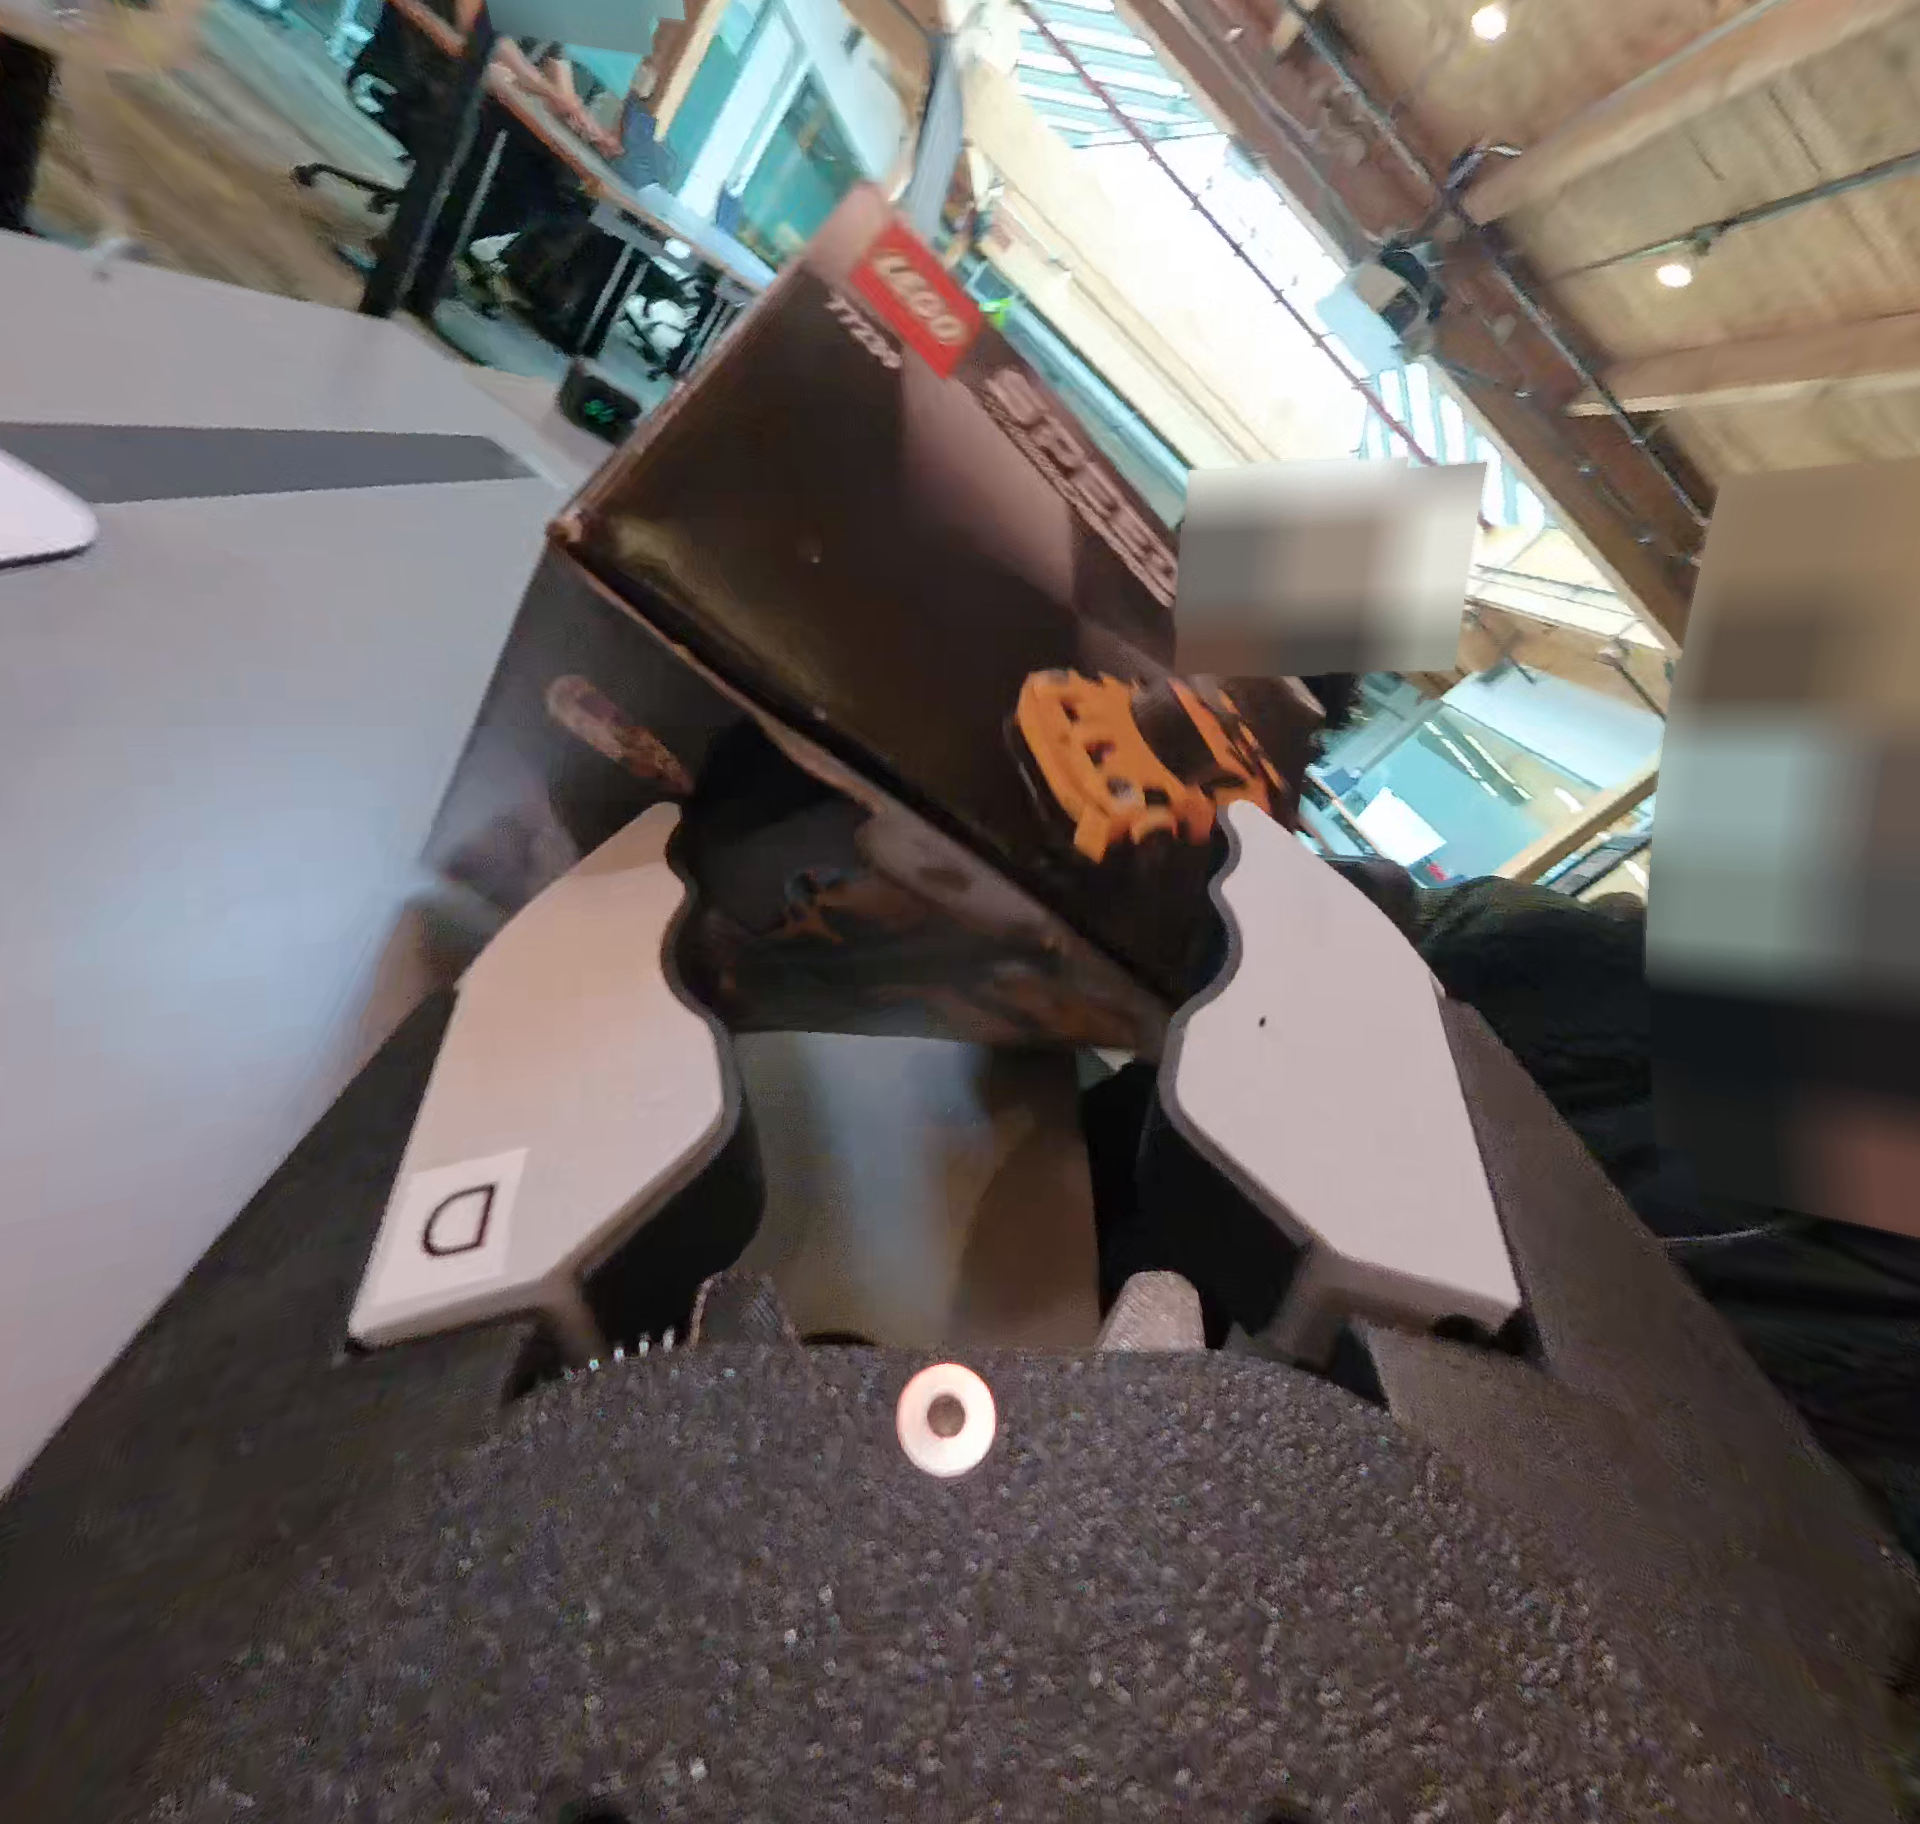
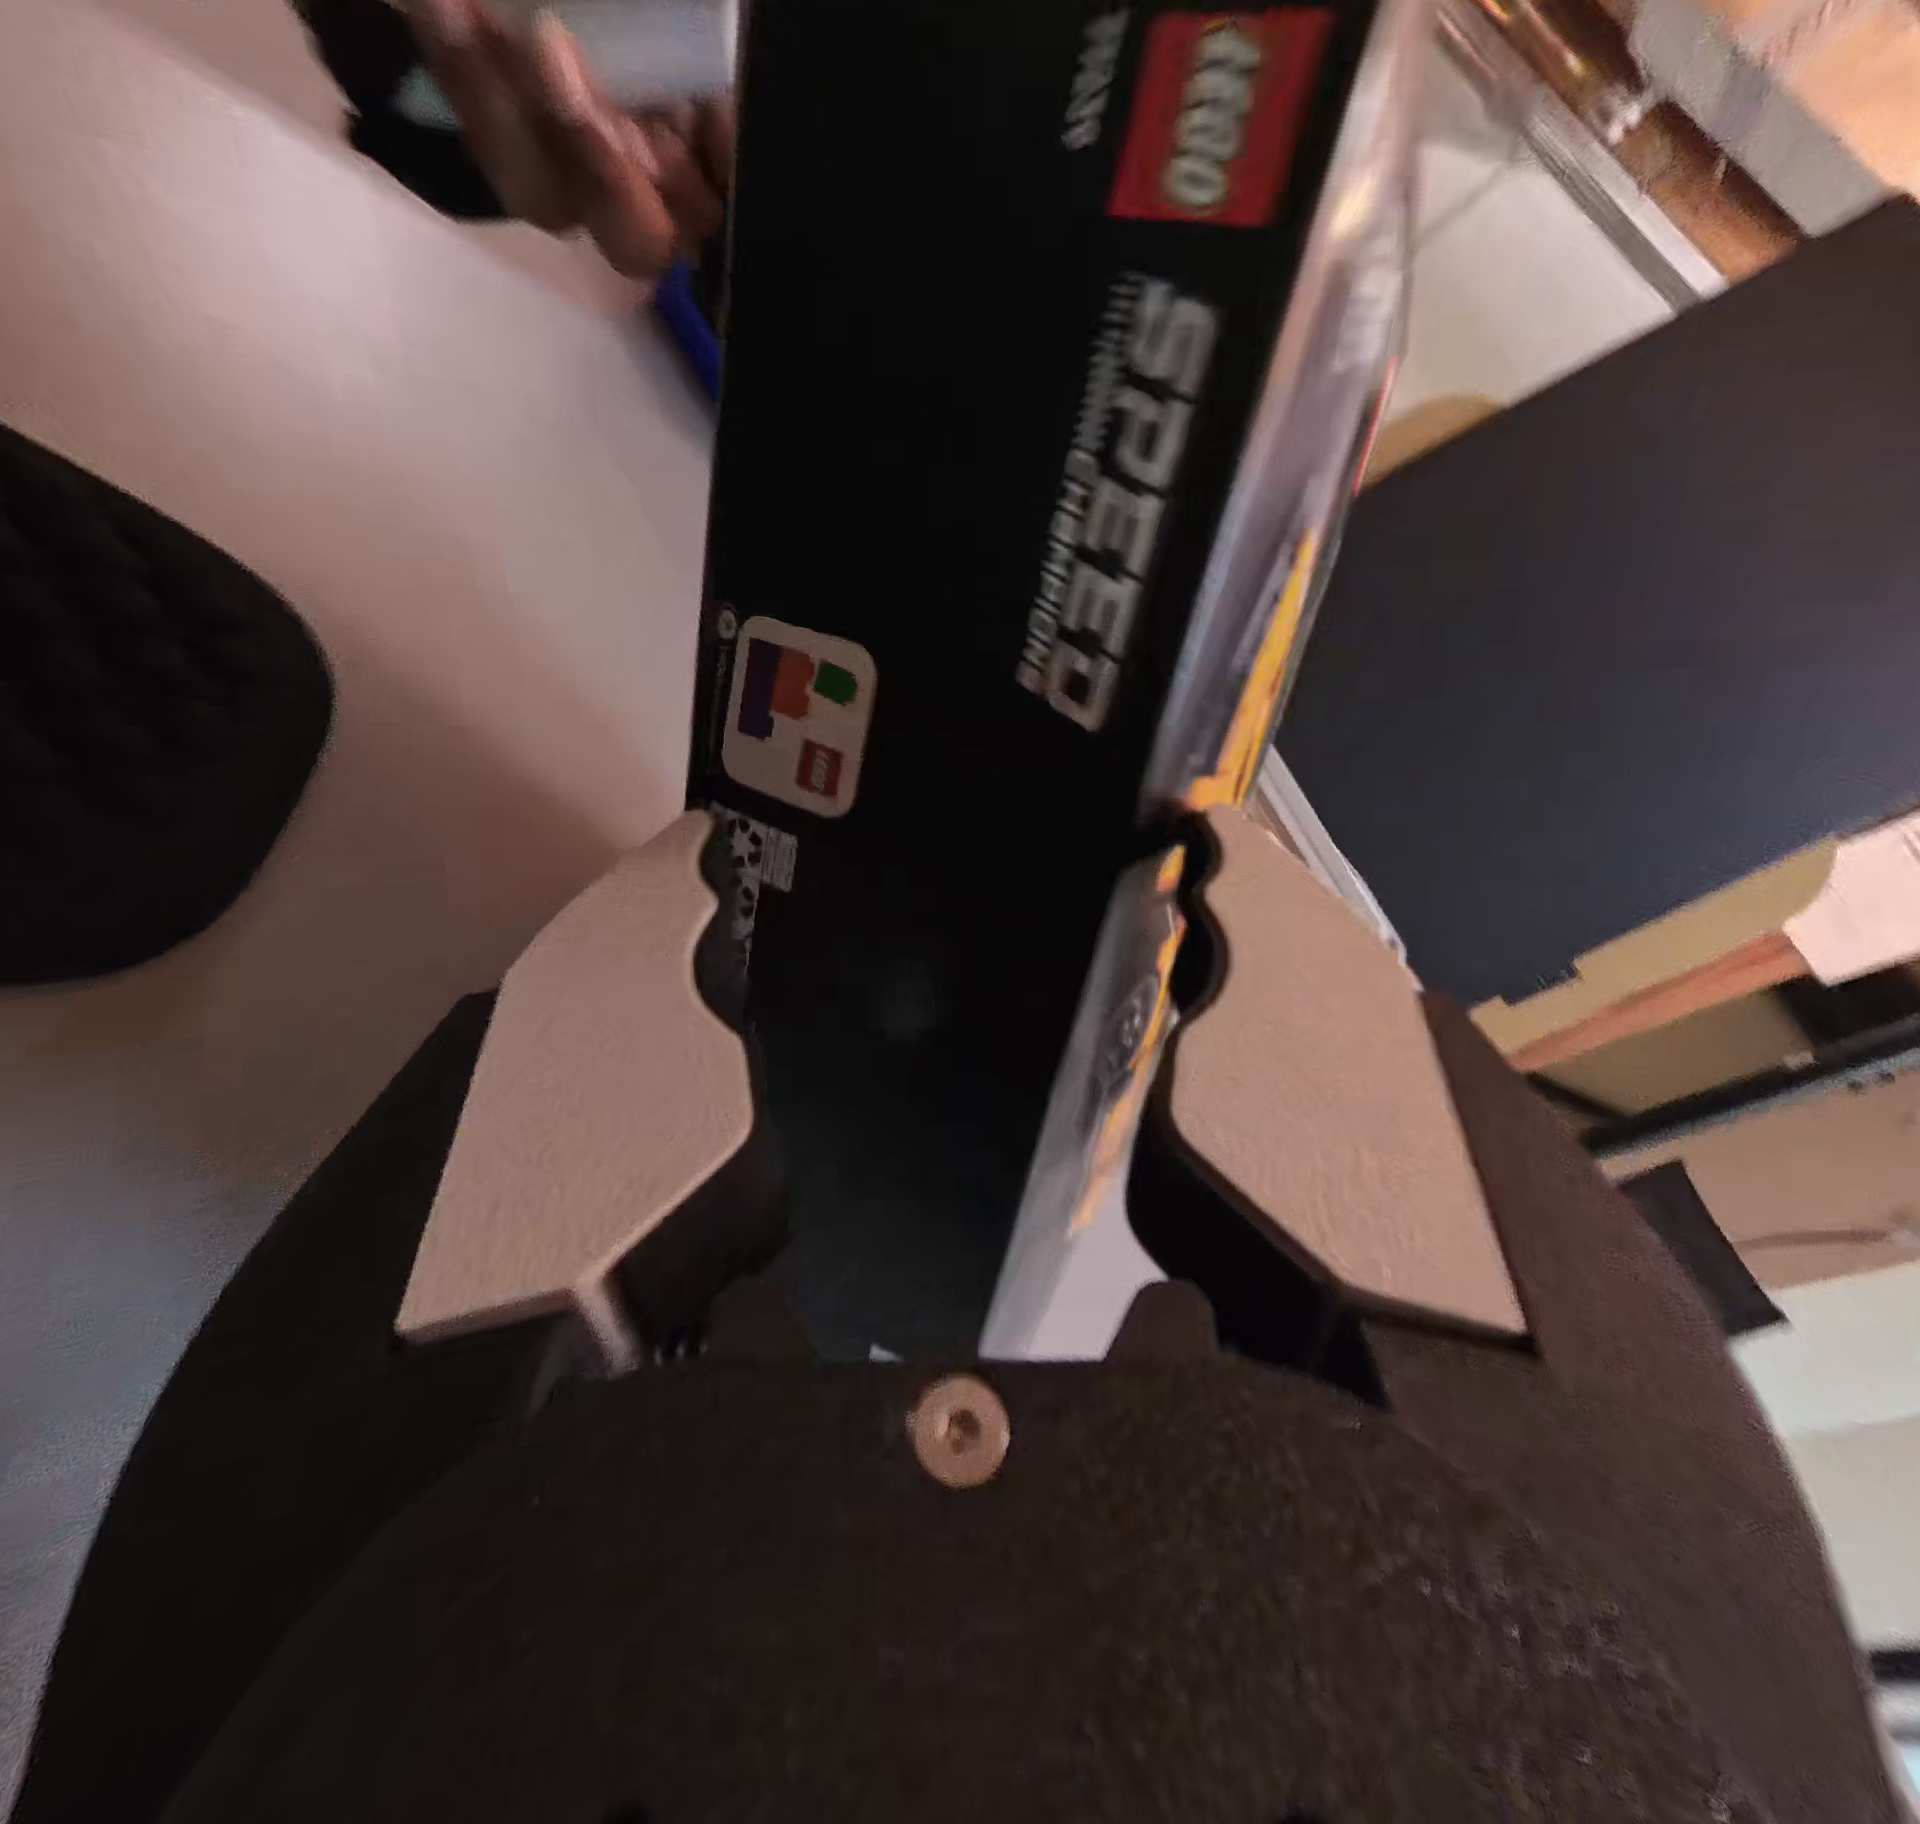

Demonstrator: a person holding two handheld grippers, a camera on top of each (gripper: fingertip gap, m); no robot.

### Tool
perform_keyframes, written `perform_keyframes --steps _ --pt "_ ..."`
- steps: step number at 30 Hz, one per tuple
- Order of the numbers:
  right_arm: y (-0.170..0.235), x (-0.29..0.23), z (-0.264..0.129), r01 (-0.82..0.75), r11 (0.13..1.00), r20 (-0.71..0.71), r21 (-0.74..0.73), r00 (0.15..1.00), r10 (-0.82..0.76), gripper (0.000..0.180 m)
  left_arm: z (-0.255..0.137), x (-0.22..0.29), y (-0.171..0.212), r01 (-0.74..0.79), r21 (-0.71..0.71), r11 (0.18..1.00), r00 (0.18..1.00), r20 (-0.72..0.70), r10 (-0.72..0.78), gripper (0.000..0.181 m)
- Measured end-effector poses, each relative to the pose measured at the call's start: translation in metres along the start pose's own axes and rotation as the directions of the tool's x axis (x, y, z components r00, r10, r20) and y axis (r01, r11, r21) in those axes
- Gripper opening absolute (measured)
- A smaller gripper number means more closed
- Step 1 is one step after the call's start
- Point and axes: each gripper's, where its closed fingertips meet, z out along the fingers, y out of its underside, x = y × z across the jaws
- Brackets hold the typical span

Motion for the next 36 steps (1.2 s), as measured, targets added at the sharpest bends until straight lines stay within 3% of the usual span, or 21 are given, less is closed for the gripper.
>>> perform_keyframes --steps 1,4,7,10,12,17,20,24,27,31,34,36 --pt "-0.004 -0.006 -0.001 -0.012 1.0 0.035 0.021 0.999 0.011 0.072 -0.004 -0.01 0.002 0.008 -0.011 1.0 1.0 0.026 -0.008 0.088" --pt "0.001 -0.014 0.001 -0.1 0.995 0.142 0.012 0.985 0.097 0.073 -0.018 -0.03 0.005 0.096 -0.019 0.995 0.995 0.007 -0.096 0.089" --pt "0.006 0.004 -0.001 -0.33 0.944 0.23 0.016 0.92 0.317 0.077 -0.03 -0.047 0.012 0.163 -0.039 0.986 0.986 -0.035 -0.164 0.087" --pt "0.031 0.039 -0.004 -0.633 0.768 0.324 -0.099 0.709 0.626 0.084 -0.041 -0.058 0.019 0.189 -0.063 0.98 0.98 -0.051 -0.192 0.085" --pt "0.067 0.058 -0.008 -0.724 0.664 0.321 -0.189 0.593 0.738 0.085 -0.049 -0.069 0.021 0.19 -0.068 0.979 0.982 -0.003 -0.191 0.077" --pt "0.145 0.061 -0.007 -0.805 0.465 0.254 -0.369 0.394 0.884 0.09 -0.062 -0.104 0.041 0.201 -0.143 0.969 0.964 0.205 -0.17 0.077" --pt "0.147 0.047 -0.004 -0.841 0.322 0.292 -0.434 0.207 0.934 0.089 -0.069 -0.11 0.039 0.15 -0.145 0.978 0.958 0.265 -0.107 0.076" --pt "0.148 0.032 0.005 -0.833 0.212 0.266 -0.51 0.081 0.961 0.091 -0.066 -0.113 0.054 0.176 -0.222 0.959 0.948 0.302 -0.104 0.08" --pt "0.148 0.03 0.02 -0.846 0.106 0.222 -0.522 -0.015 0.975 0.083 -0.045 -0.118 0.062 0.22 -0.245 0.944 0.942 0.305 -0.14 0.079" --pt "0.162 0.039 0.031 -0.846 0.15 0.172 -0.512 0.07 0.983 0.076 -0.033 -0.137 0.056 0.166 -0.273 0.948 0.91 0.412 -0.041 0.066" --pt "0.163 0.061 0.032 -0.856 0.306 0.194 -0.417 0.245 0.95 0.069 -0.022 -0.142 0.045 0.059 -0.292 0.955 0.906 0.417 0.071 0.064" --pt "0.159 0.08 0.031 -0.836 0.455 0.18 -0.307 0.418 0.89 0.066 -0.012 -0.143 0.033 -0.097 -0.319 0.943 0.872 0.429 0.235 0.061"
